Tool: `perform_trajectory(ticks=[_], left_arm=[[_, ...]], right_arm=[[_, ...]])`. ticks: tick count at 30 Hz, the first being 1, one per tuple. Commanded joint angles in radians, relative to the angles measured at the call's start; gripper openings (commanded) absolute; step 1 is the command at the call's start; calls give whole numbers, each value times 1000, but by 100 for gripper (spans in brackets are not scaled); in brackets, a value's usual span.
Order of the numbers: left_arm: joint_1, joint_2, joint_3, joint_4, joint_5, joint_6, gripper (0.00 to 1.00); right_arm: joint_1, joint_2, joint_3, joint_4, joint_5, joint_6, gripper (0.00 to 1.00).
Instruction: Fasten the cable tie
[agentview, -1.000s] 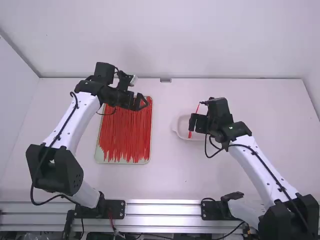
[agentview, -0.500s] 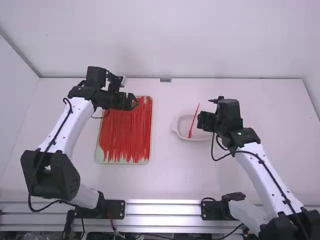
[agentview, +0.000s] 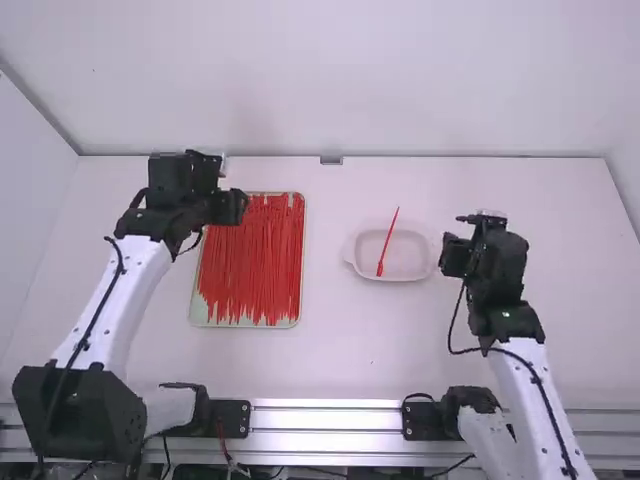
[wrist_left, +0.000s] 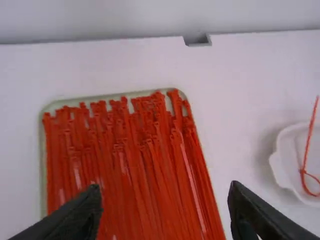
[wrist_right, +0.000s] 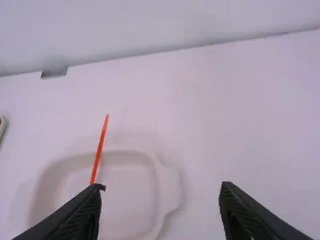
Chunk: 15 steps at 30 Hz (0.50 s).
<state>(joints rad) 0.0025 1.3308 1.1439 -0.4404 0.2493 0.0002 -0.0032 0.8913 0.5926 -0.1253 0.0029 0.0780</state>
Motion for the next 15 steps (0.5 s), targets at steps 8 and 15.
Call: perform_trajectory(ticks=[8, 15], left_arm=[[-2, -225, -200, 184, -239, 0, 47], [-2, -384, -359, 343, -249, 0, 31]], right_arm=[[3, -225, -220, 125, -3, -78, 41], [3, -377, -372, 125, -3, -78, 26]])
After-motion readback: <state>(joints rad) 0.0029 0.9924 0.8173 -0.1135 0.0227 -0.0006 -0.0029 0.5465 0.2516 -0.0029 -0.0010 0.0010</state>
